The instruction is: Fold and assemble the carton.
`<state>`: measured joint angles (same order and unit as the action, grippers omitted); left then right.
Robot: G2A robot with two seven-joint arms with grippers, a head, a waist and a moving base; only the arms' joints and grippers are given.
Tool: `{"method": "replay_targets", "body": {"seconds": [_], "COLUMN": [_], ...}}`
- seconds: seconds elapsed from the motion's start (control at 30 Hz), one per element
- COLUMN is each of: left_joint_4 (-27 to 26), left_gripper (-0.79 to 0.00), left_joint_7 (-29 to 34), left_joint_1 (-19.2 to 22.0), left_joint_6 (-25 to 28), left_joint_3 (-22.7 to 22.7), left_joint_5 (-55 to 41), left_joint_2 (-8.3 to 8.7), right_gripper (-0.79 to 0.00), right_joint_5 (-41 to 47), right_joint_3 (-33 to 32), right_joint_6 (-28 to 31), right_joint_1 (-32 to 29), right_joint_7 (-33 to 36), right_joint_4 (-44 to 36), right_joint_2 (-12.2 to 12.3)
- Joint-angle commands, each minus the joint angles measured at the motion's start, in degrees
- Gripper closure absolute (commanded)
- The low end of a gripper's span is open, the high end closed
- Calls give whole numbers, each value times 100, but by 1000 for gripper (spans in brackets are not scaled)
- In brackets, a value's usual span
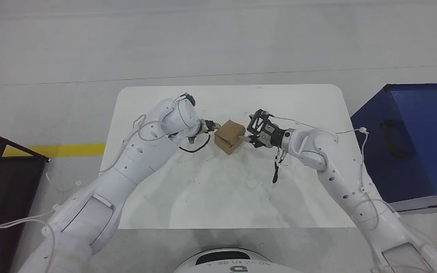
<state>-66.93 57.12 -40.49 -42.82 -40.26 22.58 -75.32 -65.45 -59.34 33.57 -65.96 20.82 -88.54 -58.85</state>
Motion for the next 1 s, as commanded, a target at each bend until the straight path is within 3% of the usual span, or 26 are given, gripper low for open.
{"method": "replay_targets", "body": {"seconds": [0.0, 0.27, 0.6, 0.77, 0.9, 0.93, 0.97], "left_joint_4": [-4, -30, -52, -17, 45, 52, 57], "left_gripper": [-785, -785, -785, -785, -785, -785, -785], "left_joint_7": [20, 56, 48, 53, 75, 82, 89], "left_joint_1": [-5, -20, -60, -59, -28, -21, -15], "left_joint_6": [0, 6, -6, 1, 15, 22, 29], "left_joint_3": [4, 22, 83, 100, 77, 63, 46], "left_joint_5": [13, 110, 232, 248, 256, 250, 242], "left_joint_2": [-2, -9, -37, -59, -69, -70, -69], "right_gripper": [-536, -533, -379, -366, -385, -471, -613], "right_joint_5": [-15, -70, -394, -469, -494, -365, -229], "right_joint_3": [29, 131, 262, 297, 316, 328, 272], "right_joint_6": [-8, -36, -80, -108, 102, 468, 804], "right_joint_1": [18, 104, 100, 96, 84, 103, 156], "right_joint_7": [24, 134, 394, 459, 561, 600, 665], "right_joint_4": [14, 62, -90, -131, -148, -111, -20], "right_joint_2": [-11, -55, -82, -97, -92, -81, -59]}}
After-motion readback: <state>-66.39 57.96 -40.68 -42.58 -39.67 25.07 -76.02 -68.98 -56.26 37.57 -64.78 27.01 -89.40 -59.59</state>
